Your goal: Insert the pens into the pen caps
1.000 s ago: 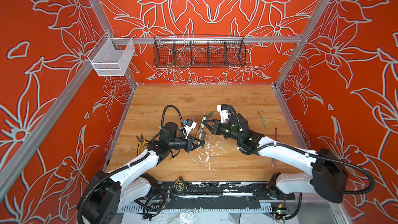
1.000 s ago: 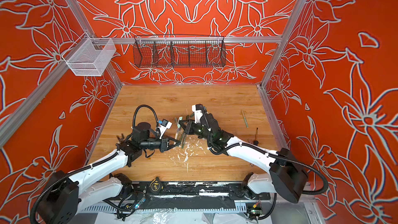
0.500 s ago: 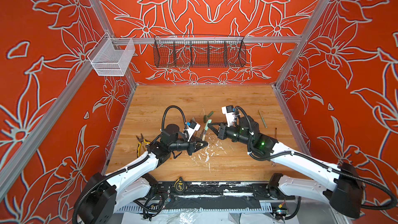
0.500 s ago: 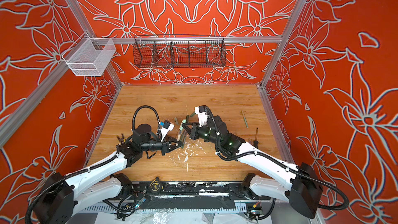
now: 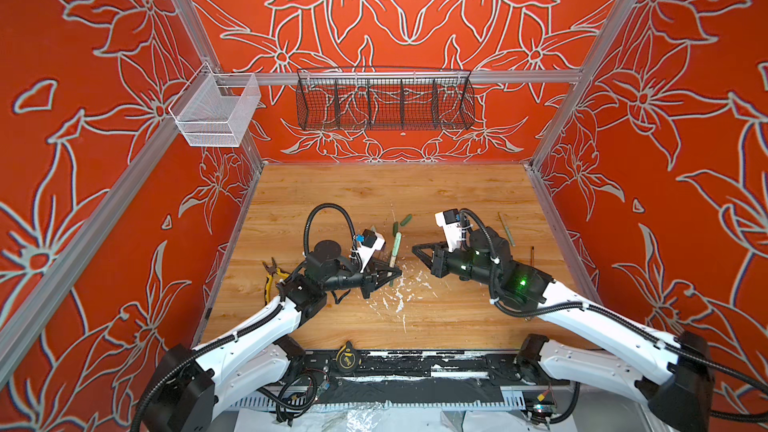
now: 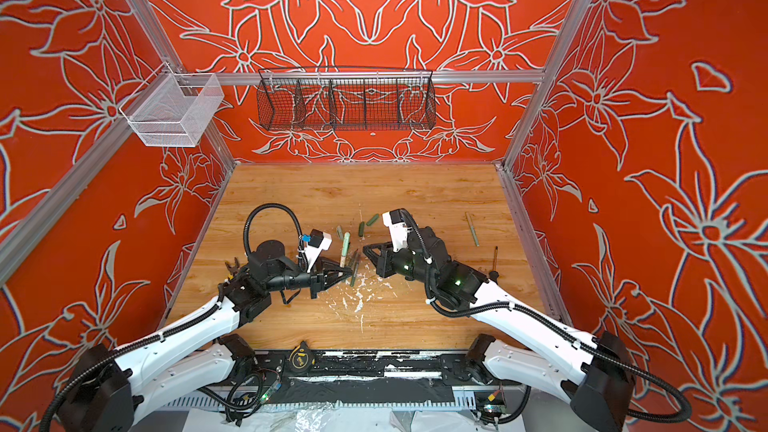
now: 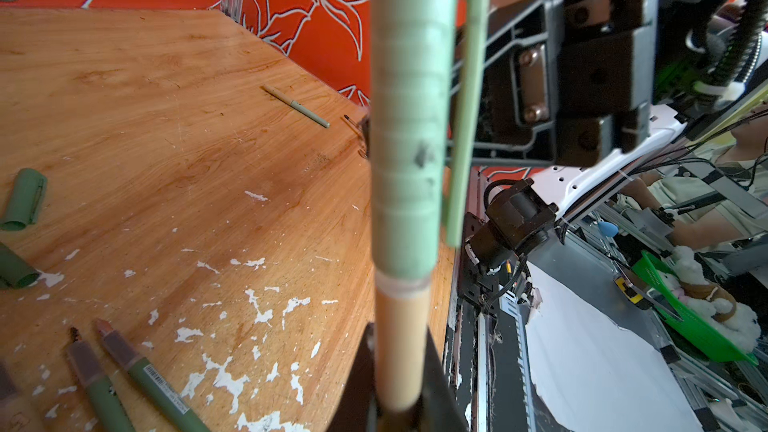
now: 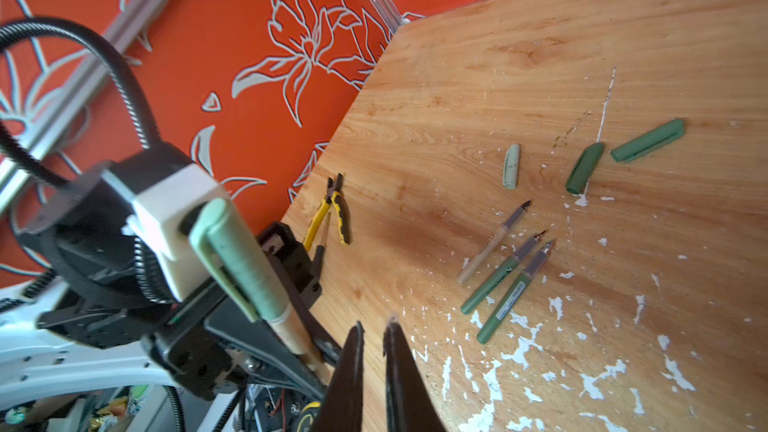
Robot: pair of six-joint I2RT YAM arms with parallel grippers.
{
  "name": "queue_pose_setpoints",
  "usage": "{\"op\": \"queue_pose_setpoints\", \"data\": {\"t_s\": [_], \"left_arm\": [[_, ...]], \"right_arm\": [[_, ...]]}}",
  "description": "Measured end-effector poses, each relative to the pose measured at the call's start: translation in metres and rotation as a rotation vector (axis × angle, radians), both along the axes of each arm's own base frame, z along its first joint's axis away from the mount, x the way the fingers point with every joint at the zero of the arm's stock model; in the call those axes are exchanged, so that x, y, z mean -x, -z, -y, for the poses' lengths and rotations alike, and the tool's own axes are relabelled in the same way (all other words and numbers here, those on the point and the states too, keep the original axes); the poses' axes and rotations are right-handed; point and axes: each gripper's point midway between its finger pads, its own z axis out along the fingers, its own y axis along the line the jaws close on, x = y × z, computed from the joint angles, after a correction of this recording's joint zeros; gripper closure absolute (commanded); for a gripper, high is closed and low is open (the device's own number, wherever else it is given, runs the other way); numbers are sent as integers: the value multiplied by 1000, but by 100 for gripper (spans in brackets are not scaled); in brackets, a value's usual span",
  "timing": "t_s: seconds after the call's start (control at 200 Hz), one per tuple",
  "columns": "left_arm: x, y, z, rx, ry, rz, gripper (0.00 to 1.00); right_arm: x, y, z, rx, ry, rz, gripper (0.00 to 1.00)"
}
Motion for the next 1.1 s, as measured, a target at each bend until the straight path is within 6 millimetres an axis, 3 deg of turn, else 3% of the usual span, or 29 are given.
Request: {"op": "queue_pose_setpoints", "data": {"t_s": [0.165, 0.595, 0.896, 1.101], "left_arm": [[1, -10, -1, 23, 2, 37, 100], [2, -11, -1, 29, 3, 51, 100], [3, -11, 0, 26, 5, 52, 100], [4, -12, 0, 29, 7, 55, 100]], "right_arm": [[8, -11, 0, -12, -45, 50, 56], [9, -26, -26, -61, -147, 72, 41], [10, -46, -45, -98, -199, 100, 38], [7, -48, -52, -99, -203, 104, 48]]}}
